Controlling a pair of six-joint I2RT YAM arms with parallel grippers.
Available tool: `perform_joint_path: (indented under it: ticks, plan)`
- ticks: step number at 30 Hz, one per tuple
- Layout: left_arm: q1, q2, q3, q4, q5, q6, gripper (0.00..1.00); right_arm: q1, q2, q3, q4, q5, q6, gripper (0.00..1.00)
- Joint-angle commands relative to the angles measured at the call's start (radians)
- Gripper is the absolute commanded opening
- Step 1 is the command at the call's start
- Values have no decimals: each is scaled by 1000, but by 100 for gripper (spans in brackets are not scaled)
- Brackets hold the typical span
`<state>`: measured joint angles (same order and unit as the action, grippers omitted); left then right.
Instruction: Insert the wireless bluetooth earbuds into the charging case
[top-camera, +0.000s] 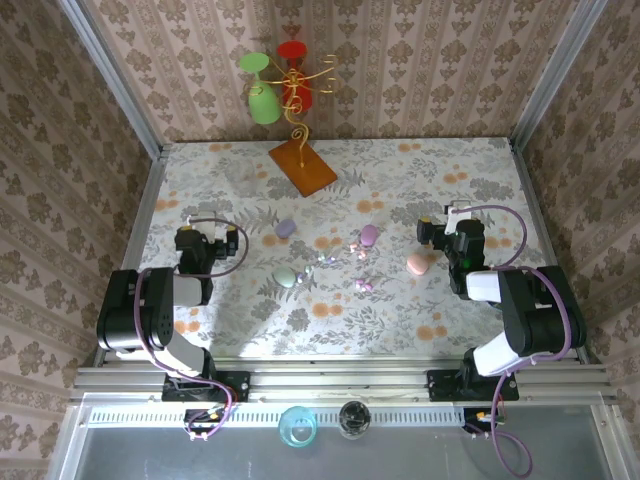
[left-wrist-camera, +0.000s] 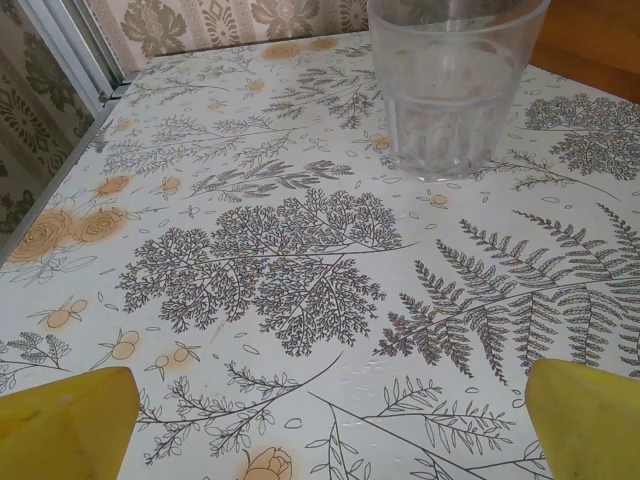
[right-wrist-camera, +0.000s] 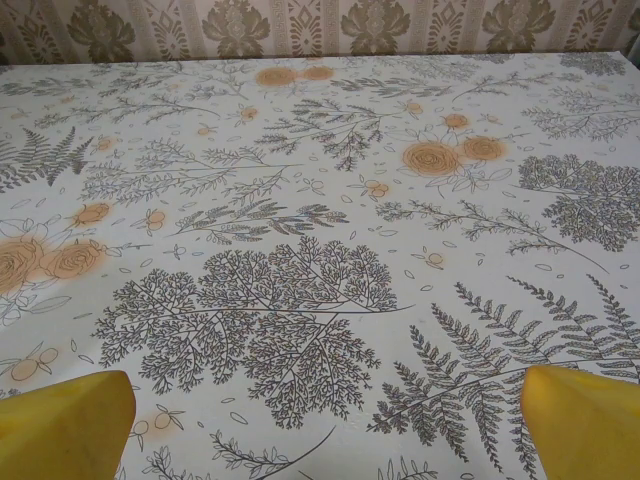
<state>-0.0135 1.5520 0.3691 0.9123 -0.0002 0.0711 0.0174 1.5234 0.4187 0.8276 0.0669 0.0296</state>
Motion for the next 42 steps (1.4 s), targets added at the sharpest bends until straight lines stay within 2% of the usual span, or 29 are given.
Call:
perform_joint_path:
  ticks: [1, 24, 27, 33, 37, 42]
  plan:
    - [-5, 4, 24, 3, 2, 3, 100, 6, 6, -9, 22, 21, 6, 100]
    - [-4, 4, 24, 2, 2, 2, 100, 5, -25, -16, 9, 21, 4, 100]
    - [-4, 4, 24, 3, 3, 1, 100, 10, -103, -5, -76, 27, -5, 100]
    - [-5, 5, 24, 2, 2, 3, 100, 38, -256, 46, -330, 131, 18, 100]
    - [-5, 4, 24, 1, 2, 2, 100, 88, -381, 88, -530, 152, 71, 100]
    - [-5, 5, 24, 2, 3, 2, 100, 189, -490, 120, -717, 118, 104, 100]
